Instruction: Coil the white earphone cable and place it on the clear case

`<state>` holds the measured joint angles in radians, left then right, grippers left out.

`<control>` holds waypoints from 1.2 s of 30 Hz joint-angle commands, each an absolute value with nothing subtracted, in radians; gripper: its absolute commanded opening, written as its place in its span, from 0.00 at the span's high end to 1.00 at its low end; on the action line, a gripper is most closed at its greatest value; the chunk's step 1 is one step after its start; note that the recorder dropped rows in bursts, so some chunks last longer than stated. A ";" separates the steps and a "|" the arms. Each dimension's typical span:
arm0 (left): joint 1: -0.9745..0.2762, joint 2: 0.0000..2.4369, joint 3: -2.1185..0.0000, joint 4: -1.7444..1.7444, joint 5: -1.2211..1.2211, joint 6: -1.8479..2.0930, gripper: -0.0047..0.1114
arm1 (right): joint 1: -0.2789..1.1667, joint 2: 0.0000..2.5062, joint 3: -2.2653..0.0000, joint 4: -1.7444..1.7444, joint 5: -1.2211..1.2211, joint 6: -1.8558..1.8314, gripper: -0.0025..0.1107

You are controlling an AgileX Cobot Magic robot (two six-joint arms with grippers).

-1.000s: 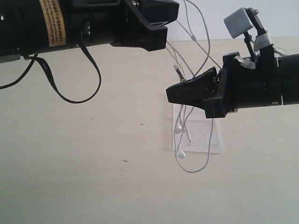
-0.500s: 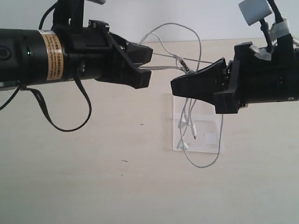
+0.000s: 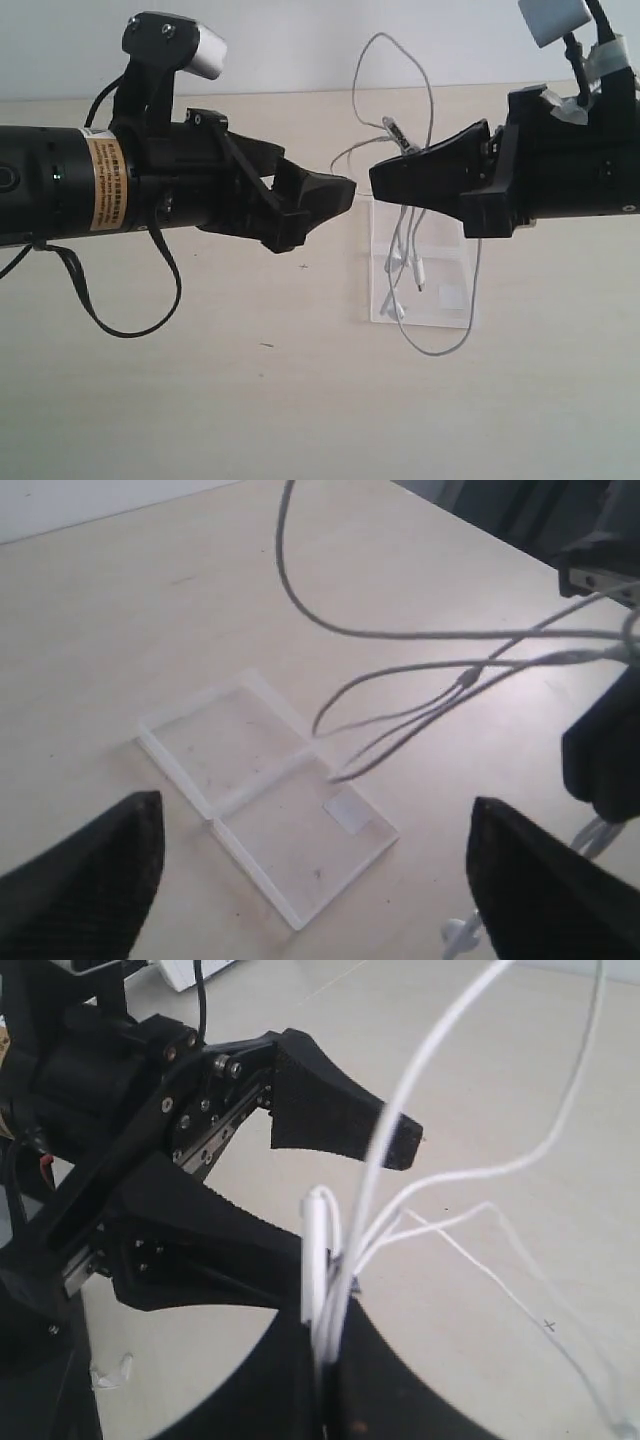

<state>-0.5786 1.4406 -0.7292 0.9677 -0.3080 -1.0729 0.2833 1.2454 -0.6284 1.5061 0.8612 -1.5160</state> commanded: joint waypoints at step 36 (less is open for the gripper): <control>-0.578 0.719 -0.337 0.779 -0.161 -0.822 0.96 | 0.284 1.353 -0.635 1.435 0.419 -1.015 0.98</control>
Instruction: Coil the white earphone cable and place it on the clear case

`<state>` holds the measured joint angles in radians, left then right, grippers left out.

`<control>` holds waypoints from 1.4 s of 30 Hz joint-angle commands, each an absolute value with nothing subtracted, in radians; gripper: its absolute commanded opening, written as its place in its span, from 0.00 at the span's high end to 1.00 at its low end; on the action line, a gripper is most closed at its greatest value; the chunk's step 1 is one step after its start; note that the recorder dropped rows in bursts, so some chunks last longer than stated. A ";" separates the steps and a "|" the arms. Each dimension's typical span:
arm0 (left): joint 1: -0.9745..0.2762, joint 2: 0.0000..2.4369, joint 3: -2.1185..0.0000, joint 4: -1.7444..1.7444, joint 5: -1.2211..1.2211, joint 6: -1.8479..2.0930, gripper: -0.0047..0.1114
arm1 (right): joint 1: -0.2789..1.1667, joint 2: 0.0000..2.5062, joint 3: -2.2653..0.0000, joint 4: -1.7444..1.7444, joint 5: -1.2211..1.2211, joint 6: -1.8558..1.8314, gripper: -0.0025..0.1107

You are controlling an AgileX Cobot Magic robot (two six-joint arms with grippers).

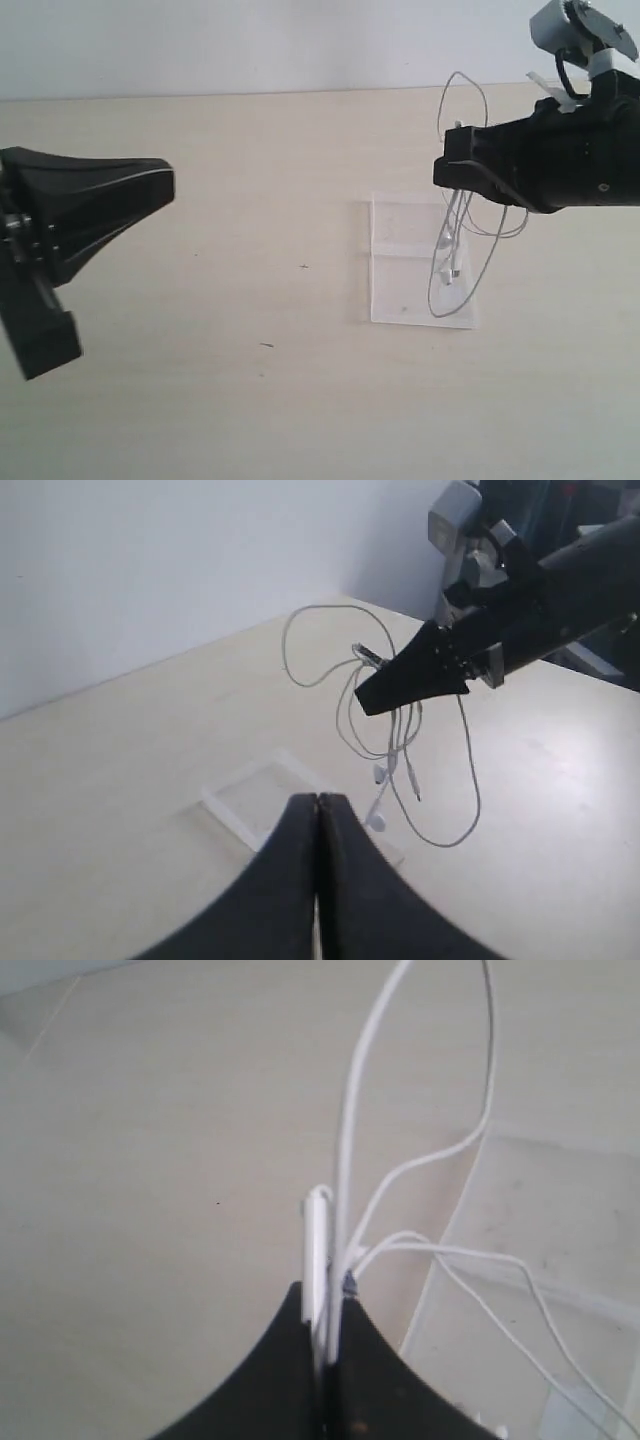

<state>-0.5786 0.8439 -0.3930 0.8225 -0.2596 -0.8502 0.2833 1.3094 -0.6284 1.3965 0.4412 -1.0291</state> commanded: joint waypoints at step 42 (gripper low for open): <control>-0.578 0.381 -0.256 0.799 0.091 -0.822 0.96 | 0.284 1.761 -0.845 1.586 0.391 -1.328 0.98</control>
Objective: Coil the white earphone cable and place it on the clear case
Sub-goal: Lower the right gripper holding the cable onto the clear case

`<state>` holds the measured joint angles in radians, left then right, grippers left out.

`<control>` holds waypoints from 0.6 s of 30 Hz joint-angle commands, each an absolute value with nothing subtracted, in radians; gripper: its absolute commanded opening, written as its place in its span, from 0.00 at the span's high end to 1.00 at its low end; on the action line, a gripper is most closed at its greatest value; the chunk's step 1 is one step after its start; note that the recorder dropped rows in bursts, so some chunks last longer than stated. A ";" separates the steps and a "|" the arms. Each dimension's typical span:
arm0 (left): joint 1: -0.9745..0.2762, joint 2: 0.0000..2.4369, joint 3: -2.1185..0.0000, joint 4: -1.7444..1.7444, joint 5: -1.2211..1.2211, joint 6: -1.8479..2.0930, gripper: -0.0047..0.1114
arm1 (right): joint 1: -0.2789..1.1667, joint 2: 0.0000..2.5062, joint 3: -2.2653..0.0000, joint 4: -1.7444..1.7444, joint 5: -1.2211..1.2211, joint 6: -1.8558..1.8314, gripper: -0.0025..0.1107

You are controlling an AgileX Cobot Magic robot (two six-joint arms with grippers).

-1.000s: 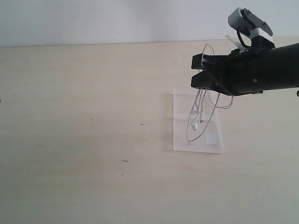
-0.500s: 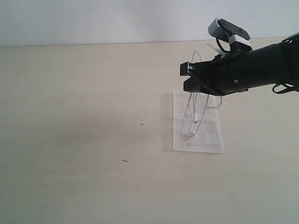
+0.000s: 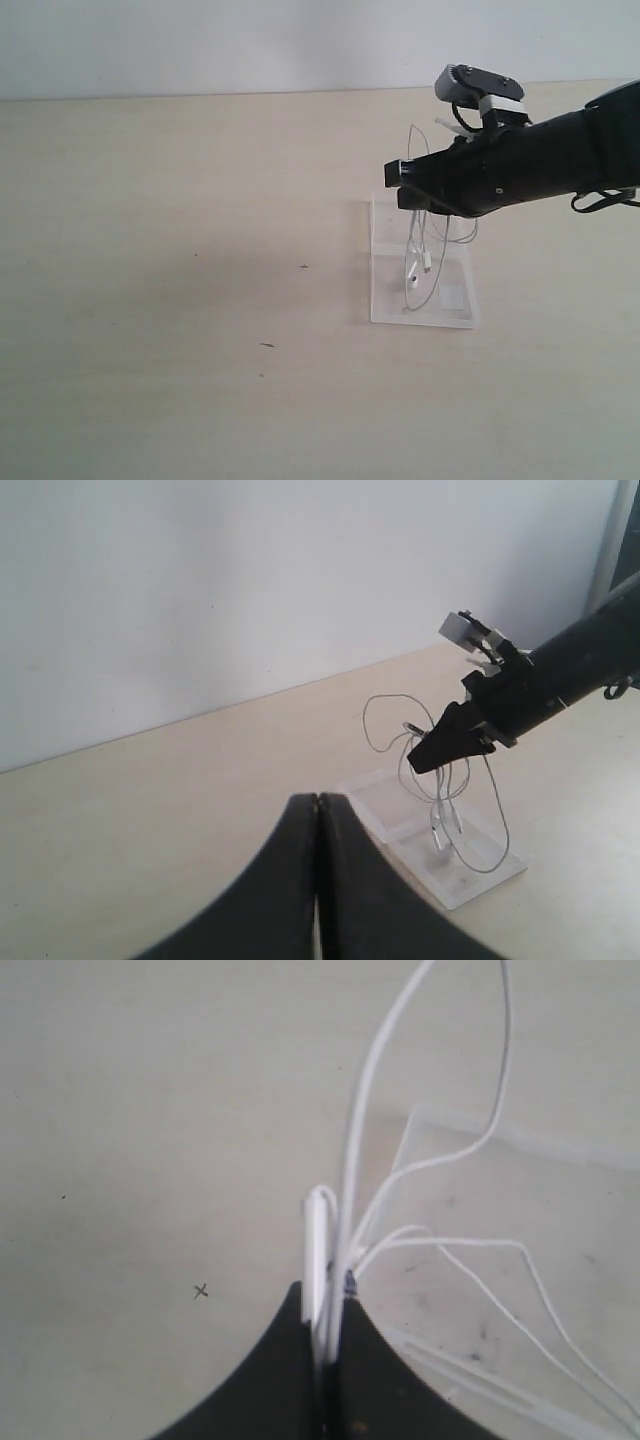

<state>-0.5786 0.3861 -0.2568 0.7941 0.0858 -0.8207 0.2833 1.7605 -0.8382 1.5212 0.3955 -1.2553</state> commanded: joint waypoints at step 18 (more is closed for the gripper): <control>-0.578 0.381 -0.256 0.799 0.091 -0.822 0.96 | 0.284 1.761 -0.845 1.677 0.412 -1.437 0.98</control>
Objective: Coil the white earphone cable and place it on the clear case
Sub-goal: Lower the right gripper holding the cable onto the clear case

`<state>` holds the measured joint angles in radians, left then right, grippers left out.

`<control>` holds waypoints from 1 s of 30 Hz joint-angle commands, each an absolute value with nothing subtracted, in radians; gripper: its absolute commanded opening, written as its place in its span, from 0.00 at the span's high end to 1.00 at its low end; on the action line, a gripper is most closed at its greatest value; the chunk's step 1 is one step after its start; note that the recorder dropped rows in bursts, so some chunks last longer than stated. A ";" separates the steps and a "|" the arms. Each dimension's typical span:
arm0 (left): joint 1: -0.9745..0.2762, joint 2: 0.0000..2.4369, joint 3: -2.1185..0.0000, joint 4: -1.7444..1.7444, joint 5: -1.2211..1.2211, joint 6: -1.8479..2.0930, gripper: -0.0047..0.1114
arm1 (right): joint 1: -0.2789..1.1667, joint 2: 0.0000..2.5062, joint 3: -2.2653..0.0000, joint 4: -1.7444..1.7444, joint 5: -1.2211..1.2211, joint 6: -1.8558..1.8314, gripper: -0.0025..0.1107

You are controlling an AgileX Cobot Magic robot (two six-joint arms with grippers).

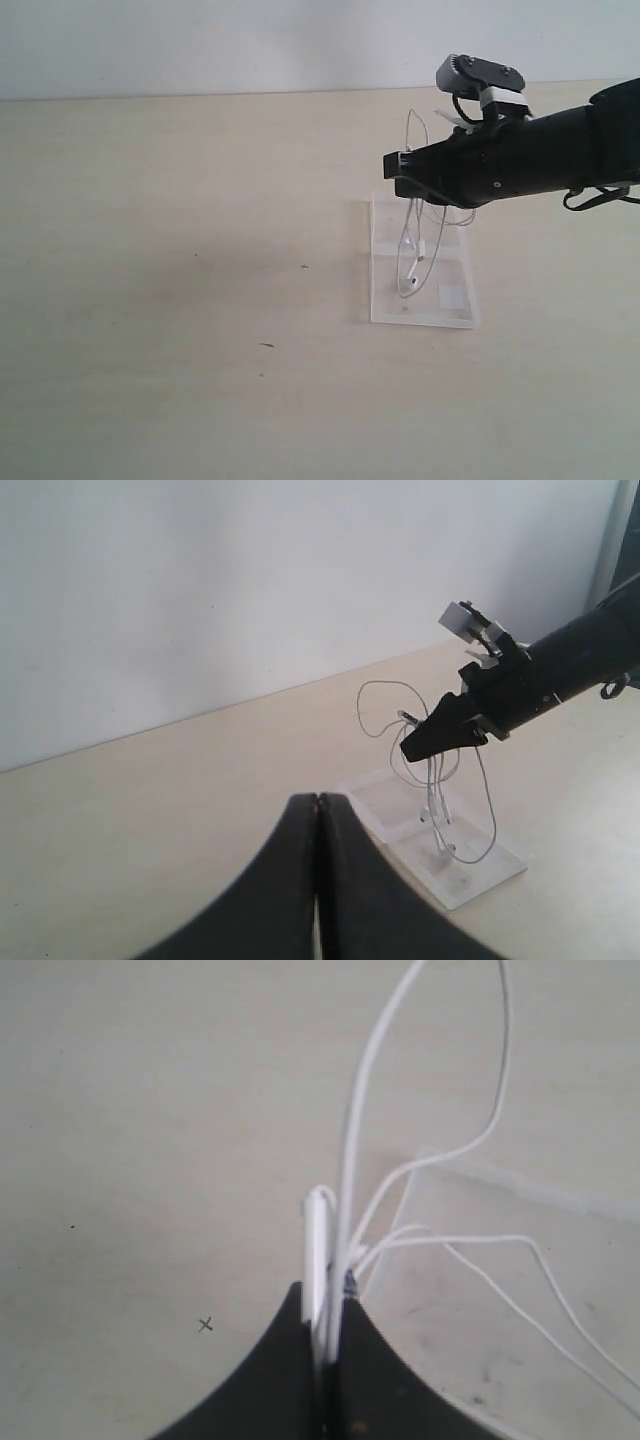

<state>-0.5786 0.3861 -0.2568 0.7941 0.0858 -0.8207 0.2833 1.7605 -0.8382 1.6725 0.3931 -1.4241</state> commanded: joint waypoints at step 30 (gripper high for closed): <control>-0.578 0.381 -0.247 0.799 0.091 -0.822 0.96 | 0.284 1.972 -0.910 1.631 0.524 -1.463 0.98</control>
<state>-0.5786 0.3861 -0.2559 0.7941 0.0858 -0.8207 0.2833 1.9706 -0.9031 1.6459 0.5156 -1.4647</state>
